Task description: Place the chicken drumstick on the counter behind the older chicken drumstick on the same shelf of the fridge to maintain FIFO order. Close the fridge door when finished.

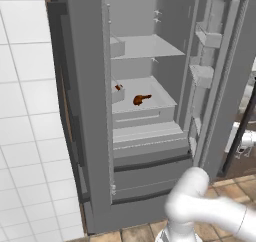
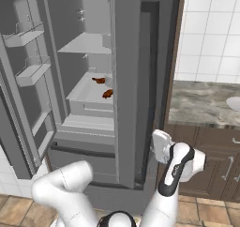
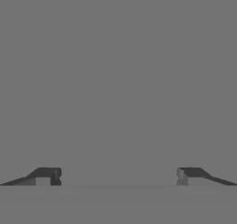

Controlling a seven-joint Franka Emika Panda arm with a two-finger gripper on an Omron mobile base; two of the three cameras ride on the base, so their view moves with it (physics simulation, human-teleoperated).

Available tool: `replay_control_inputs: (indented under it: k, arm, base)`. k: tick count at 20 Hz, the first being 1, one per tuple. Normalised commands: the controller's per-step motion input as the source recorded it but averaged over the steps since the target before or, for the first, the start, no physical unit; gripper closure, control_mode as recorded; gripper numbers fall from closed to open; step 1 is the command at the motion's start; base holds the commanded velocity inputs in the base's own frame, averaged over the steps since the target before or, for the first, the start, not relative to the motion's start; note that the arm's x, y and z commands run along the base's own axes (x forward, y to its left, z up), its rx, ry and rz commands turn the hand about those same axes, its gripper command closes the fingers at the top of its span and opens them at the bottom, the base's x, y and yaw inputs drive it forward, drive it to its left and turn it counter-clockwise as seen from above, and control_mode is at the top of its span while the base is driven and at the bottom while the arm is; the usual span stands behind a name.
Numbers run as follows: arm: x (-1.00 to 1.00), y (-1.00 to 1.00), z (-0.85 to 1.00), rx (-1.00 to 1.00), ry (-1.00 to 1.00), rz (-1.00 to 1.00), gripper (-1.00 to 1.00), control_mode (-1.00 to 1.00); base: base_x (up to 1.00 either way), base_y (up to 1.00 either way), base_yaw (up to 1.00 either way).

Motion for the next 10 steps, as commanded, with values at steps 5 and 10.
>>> replay_control_inputs:
  k: [5, 10]
  arm:
    - [0.30, 0.63, 0.00, -0.01, 0.07, -0.29, -1.00, -1.00]
    - [0.27, 0.18, 0.00, -0.02, 0.09, -0.10, -1.00, -1.00]
  base:
    - [0.00, 0.00, 0.00]
    - [0.00, 0.00, 0.00]
